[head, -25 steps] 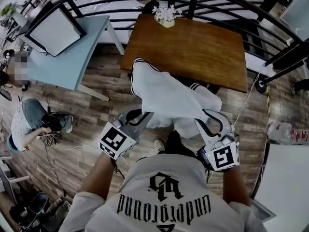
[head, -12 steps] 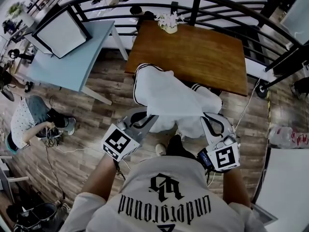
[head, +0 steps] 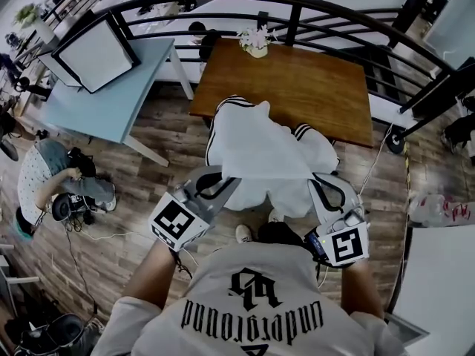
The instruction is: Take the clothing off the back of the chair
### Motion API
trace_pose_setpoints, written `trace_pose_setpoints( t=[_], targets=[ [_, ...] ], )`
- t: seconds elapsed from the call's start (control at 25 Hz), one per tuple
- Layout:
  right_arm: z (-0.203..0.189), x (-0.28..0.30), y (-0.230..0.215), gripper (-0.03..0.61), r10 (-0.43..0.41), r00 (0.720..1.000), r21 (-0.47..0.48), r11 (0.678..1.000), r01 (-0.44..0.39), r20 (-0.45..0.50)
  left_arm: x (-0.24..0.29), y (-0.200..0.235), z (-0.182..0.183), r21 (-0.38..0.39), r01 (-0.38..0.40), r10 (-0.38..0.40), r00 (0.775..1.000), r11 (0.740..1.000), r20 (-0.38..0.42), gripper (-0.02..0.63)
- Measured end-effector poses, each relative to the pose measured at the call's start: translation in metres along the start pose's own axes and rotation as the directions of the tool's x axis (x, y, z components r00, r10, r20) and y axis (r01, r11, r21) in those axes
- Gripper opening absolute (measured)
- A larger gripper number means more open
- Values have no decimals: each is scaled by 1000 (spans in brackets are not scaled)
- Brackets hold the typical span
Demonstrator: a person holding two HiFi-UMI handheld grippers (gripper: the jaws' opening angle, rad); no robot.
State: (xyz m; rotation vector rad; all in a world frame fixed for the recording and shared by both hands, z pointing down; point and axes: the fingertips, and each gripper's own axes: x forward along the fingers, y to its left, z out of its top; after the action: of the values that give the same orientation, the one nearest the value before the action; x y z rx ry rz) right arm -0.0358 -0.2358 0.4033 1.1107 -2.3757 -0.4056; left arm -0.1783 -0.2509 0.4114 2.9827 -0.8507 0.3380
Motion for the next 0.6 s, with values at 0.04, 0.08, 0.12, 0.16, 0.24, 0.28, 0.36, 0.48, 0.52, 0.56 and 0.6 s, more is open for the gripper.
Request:
trace_pose_setpoints(
  t=[0.04, 0.08, 0.12, 0.16, 0.24, 0.28, 0.36, 0.48, 0.52, 0.56, 0.6],
  targets=[
    [2, -4, -1, 17, -1, 1000, -3, 1000, 1, 3, -1, -3, 4, -1, -1, 1, 1000, 1000, 5, 71],
    [4, -7, -2, 17, -2, 1000, -6, 1000, 2, 7, -2, -6, 5, 5, -4, 4, 1000, 1000, 11, 70],
    [6, -9, -2, 17, -4, 1000, -9, 1000, 4, 13, -3, -7, 6, 14, -7, 7, 1000, 1000, 15, 71],
    [8, -12, -2, 17, -6, 1000, -10, 1000, 7, 20, -4, -9, 7, 20, -8, 8, 1000, 1000, 19, 71],
    [12, -14, -4, 17, -11, 999, -13, 1000, 12, 37, -6, -9, 12, 25, -16, 15, 1000, 1000, 24, 71],
    [15, -17, -5, 17, -11, 999, -13, 1000, 12, 45, -7, -10, 15, 26, -23, 22, 999, 999, 28, 69],
    [20, -25, -6, 17, -9, 998, -15, 1000, 9, 64, -10, -15, 24, 33, -37, 35, 999, 999, 42, 70],
    [21, -42, -9, 17, -6, 996, -19, 1000, 7, 87, -9, -31, 34, 43, -50, 48, 997, 998, 53, 69],
    [22, -48, -11, 17, -6, 995, -16, 1000, 8, 98, -8, -37, 37, 43, -53, 51, 997, 998, 54, 69],
    [23, -53, -13, 17, -8, 994, -11, 1000, 9, 110, -8, -43, 39, 43, -56, 54, 997, 997, 54, 69],
    [23, -59, -15, 17, -9, 993, -5, 1000, 10, 121, -7, -49, 42, 44, -61, 58, 997, 997, 55, 69]
  ],
)
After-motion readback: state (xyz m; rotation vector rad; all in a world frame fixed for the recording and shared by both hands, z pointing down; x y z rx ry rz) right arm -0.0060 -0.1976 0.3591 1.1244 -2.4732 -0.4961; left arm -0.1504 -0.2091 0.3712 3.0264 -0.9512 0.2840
